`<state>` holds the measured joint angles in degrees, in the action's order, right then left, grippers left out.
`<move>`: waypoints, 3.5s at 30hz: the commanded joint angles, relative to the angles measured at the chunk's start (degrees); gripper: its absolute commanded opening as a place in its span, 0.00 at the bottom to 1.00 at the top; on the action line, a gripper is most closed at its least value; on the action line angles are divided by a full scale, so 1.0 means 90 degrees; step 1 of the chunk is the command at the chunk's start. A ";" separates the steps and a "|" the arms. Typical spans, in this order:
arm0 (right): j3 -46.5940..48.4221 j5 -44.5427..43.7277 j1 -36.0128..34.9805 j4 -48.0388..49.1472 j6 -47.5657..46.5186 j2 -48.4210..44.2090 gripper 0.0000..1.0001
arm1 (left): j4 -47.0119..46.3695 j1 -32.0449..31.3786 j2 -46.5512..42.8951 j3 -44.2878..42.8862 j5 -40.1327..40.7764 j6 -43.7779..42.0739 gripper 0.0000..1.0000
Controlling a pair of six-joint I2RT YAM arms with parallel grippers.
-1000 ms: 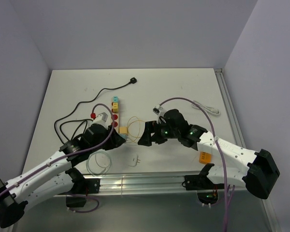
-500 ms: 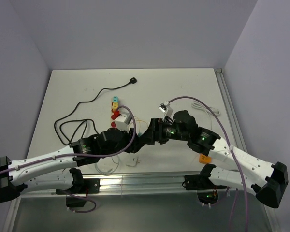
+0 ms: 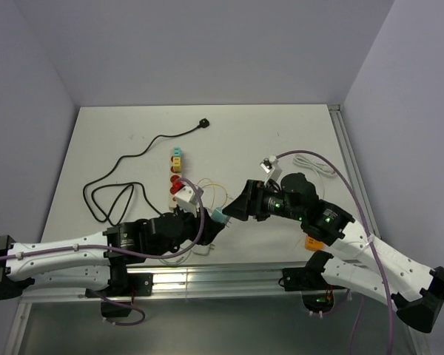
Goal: Insert the plug
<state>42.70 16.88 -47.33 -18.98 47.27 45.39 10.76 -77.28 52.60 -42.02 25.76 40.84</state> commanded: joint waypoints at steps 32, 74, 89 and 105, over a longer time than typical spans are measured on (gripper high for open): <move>-0.0027 0.0858 0.0016 0.0742 -0.0027 0.0504 0.65 | -0.0473 -0.0232 -0.0229 -0.0087 0.0107 -0.0690 0.00; 0.0012 0.3632 -0.0347 0.1172 -0.2058 -0.1088 0.00 | 0.0475 0.0012 0.0015 -0.1679 -0.4004 -0.2204 0.80; 0.0011 0.3544 -0.0376 0.1279 -0.2019 -0.1107 0.00 | 0.0181 0.0315 0.0132 -0.1571 -0.4707 -0.1940 0.57; -0.0018 0.3271 -0.0415 0.1465 -0.2019 -0.1088 0.00 | -0.0190 0.0715 0.0054 -0.1454 -0.5821 -0.1599 0.00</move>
<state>40.99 47.29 -50.65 -8.51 28.45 35.70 13.54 -71.26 54.28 -54.59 -23.27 26.41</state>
